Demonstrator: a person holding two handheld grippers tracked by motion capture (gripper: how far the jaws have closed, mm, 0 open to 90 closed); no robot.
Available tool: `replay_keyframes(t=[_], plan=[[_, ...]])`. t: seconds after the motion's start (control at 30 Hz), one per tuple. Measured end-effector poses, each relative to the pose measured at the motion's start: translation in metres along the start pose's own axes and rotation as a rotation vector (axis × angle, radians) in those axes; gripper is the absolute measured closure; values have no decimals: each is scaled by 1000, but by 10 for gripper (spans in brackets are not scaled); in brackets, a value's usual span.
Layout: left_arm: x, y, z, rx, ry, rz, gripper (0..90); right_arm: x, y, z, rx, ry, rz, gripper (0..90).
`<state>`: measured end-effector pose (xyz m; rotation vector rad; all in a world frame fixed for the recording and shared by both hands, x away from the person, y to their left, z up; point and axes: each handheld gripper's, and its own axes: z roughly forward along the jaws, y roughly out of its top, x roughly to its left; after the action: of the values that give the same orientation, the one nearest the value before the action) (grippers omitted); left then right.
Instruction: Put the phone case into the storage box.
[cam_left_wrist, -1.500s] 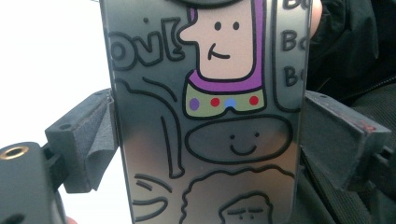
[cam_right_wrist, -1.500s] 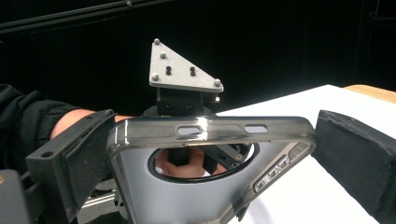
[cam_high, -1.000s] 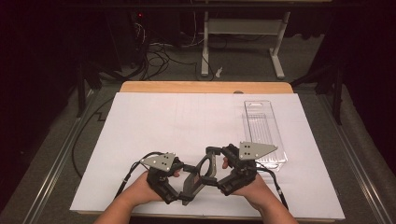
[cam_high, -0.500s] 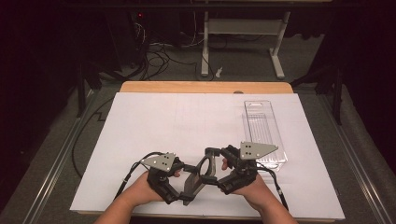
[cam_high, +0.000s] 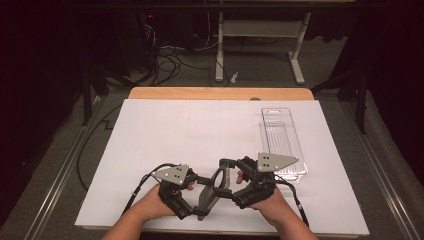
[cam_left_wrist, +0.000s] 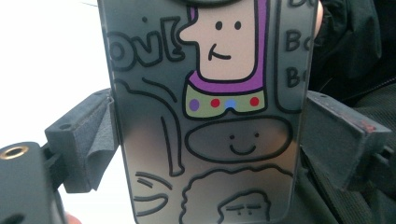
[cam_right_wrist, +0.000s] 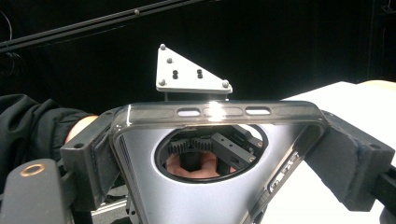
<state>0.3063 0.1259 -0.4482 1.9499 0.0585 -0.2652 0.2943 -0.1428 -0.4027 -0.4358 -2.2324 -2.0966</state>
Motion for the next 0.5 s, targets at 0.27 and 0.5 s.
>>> replay_keyframes(t=[0.27, 0.5], plan=[[0, -1, 3, 15, 15, -8, 122, -2, -1, 0, 9, -3, 9, 133], [1, 3, 3, -1, 21, -40, 115, -3, 0, -2, -1, -20, 14, 133]])
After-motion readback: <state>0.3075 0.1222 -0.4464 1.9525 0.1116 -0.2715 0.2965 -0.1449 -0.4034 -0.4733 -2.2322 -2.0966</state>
